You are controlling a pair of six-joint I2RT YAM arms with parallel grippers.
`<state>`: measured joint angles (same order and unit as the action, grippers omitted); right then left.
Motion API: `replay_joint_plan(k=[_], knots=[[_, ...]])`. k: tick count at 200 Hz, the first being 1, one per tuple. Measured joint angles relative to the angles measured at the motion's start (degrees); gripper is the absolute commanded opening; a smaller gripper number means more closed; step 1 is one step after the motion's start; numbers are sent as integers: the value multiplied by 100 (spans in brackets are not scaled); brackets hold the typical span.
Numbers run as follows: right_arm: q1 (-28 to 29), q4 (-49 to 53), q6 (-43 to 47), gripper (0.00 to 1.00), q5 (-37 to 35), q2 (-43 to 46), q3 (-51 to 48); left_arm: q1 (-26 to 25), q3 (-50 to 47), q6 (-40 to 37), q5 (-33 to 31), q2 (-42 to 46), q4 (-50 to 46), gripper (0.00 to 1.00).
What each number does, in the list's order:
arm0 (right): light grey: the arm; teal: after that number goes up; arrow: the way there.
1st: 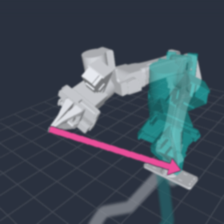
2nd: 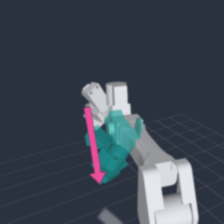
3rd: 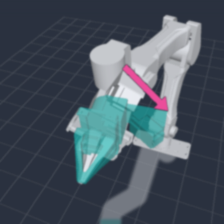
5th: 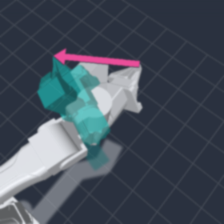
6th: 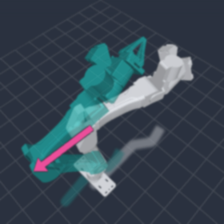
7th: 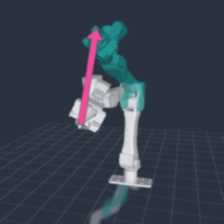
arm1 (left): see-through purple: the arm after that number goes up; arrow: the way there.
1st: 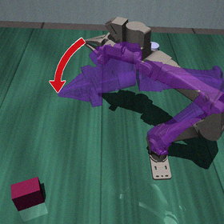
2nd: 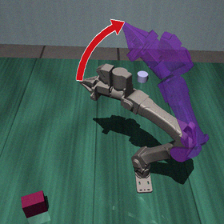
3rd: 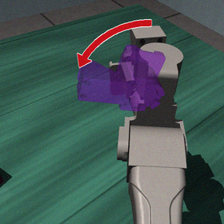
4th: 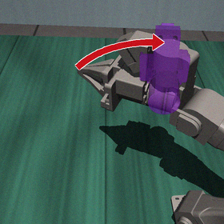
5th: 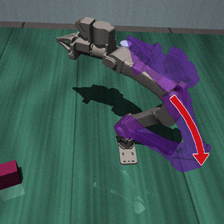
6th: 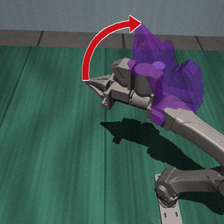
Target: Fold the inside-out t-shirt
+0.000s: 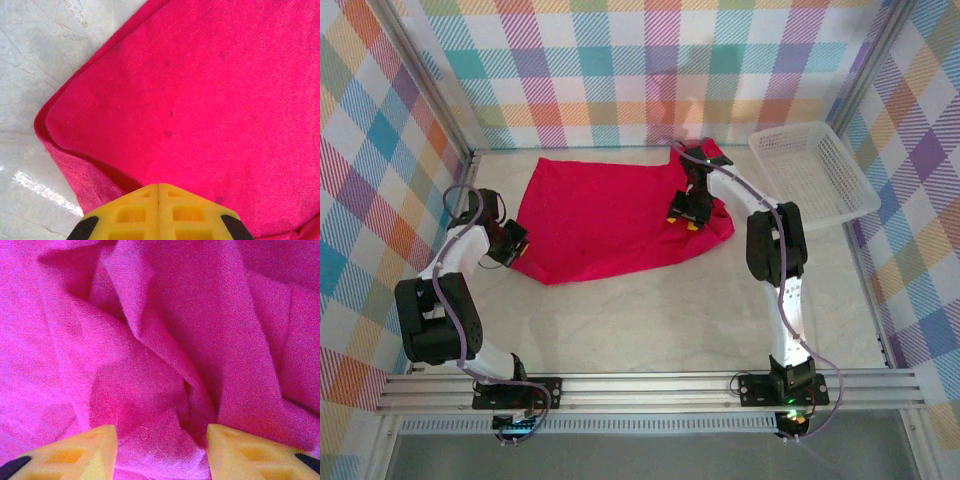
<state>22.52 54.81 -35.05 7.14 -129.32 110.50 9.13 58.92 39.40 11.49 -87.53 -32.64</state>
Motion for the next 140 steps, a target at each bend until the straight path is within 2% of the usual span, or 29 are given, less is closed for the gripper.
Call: replay_joint_plan(k=[41, 59, 65, 74, 89, 90, 91, 101, 140], knots=[[0, 66, 22, 68, -2, -42, 83, 0, -72, 4, 61, 0, 15, 0], [0, 74, 42, 66, -2, -42, 103, 0, -72, 4, 101, 0, 26, 0], [0, 72, 39, 63, -2, -44, 103, 0, -72, 4, 111, 0, 26, 0], [0, 70, 42, 53, 2, -52, 103, 0, -72, 4, 114, 0, 28, 0], [0, 61, 72, 27, 2, -74, 105, 0, -72, 4, 136, 0, 28, 0], [0, 61, 66, 22, 4, -74, 105, 0, -72, 4, 138, 0, 28, 0], [0, 57, 42, 22, 7, -74, 105, 0, -72, 4, 138, 0, 28, 0], [0, 57, 46, 0, 35, -79, 109, 0, -72, 4, 149, 0, 31, 0], [-7, 142, 109, 0, 109, 125, 179, 0, -72, 4, 219, 4, 22, 0]])
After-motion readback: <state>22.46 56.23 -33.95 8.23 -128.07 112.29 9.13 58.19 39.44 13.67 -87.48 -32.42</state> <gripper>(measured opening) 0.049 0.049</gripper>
